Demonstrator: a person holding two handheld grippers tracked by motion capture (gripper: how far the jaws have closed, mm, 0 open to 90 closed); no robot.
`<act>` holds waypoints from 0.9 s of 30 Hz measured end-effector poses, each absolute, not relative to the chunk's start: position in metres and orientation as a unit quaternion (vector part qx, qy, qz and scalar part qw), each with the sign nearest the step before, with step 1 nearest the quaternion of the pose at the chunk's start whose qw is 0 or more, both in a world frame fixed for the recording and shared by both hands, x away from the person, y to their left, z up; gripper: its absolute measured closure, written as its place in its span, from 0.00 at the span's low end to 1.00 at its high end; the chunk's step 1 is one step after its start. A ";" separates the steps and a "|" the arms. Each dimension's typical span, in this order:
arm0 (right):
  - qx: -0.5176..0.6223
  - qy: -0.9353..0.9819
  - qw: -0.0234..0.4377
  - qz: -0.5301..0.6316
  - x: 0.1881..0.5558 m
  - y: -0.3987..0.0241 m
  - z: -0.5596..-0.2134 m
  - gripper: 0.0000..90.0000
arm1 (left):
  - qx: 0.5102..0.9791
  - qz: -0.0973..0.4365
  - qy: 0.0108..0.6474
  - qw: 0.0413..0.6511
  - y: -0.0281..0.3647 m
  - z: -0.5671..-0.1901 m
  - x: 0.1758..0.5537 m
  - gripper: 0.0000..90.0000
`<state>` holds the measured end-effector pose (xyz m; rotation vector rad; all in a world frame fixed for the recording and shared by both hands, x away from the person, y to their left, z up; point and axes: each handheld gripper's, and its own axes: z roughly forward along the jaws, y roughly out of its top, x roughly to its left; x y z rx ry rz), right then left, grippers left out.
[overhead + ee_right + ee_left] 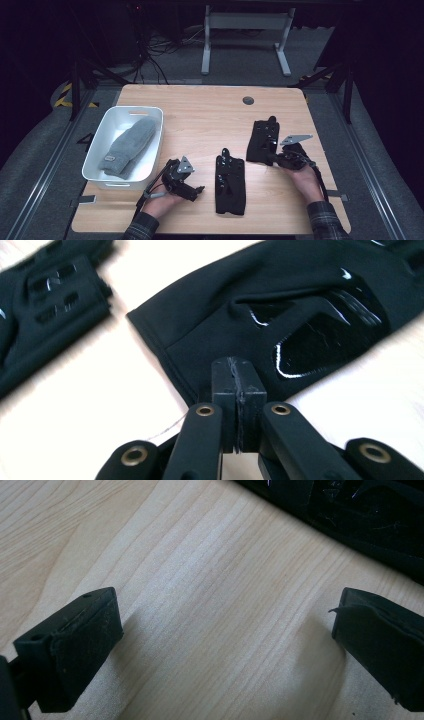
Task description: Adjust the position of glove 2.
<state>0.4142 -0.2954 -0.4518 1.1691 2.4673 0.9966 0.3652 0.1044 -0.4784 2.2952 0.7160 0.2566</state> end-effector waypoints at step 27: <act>0.439 0.804 0.177 0.360 0.457 -0.313 -0.445 1.00 | 0.889 0.099 0.274 0.354 0.104 -0.478 0.368 0.00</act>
